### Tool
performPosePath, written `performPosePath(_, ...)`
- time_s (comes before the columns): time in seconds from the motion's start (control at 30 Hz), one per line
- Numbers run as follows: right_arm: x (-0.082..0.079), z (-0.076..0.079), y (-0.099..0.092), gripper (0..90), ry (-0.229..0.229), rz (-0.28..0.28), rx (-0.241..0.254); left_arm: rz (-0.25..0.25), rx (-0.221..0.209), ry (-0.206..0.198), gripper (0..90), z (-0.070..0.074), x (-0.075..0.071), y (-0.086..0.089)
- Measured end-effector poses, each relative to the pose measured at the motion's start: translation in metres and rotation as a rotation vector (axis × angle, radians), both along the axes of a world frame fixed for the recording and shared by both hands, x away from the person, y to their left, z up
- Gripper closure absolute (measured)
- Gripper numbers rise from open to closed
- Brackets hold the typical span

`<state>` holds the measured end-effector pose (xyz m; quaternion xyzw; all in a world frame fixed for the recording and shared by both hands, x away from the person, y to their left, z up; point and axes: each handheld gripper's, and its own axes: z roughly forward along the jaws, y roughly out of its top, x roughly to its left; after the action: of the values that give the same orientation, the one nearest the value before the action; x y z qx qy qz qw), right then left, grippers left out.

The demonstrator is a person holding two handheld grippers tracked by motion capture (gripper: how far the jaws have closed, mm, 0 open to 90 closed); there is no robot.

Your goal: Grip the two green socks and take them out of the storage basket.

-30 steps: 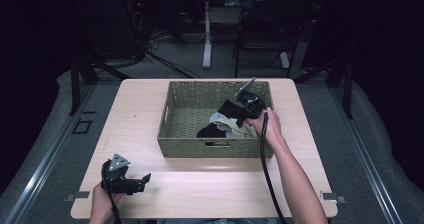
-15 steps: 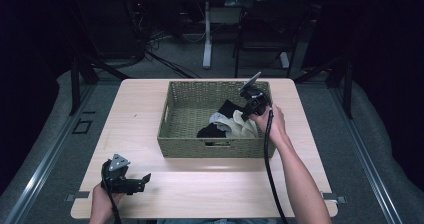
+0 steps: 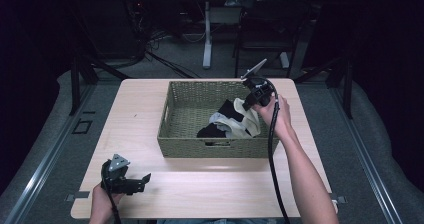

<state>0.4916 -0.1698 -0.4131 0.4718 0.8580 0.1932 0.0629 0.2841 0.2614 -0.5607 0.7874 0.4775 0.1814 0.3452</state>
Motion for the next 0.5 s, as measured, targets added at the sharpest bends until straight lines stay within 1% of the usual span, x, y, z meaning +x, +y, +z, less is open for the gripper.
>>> performPosePath(0.2,-0.002,0.015,0.001,85.5,-0.021,0.007,0.010,0.005,0.001,-0.001,0.1,0.000,0.000,0.000)
performPosePath(0.23,-0.002,0.015,0.001,85.5,-0.021,0.007,0.010,0.005,0.001,-0.001,0.1,0.000,0.000,0.000)
performPosePath(0.27,-0.003,0.019,0.003,85.5,-0.032,0.009,0.012,0.001,-0.001,0.002,0.1,0.000,0.000,0.000)
performPosePath(0.3,-0.003,0.019,0.003,85.5,-0.032,0.009,0.012,0.001,-0.001,0.002,0.1,0.000,0.000,0.000)
performPosePath(0.33,-0.005,0.024,0.004,85.5,-0.037,0.011,0.016,0.000,-0.001,0.002,0.1,0.000,0.000,0.000)
performPosePath(0.47,-0.008,0.035,0.005,85.5,-0.055,0.022,0.016,-0.001,-0.002,0.000,0.1,0.000,0.000,0.000)
performPosePath(0.5,-0.008,0.035,0.005,85.5,-0.055,0.022,0.016,-0.001,-0.002,0.000,0.1,0.000,0.000,0.000)
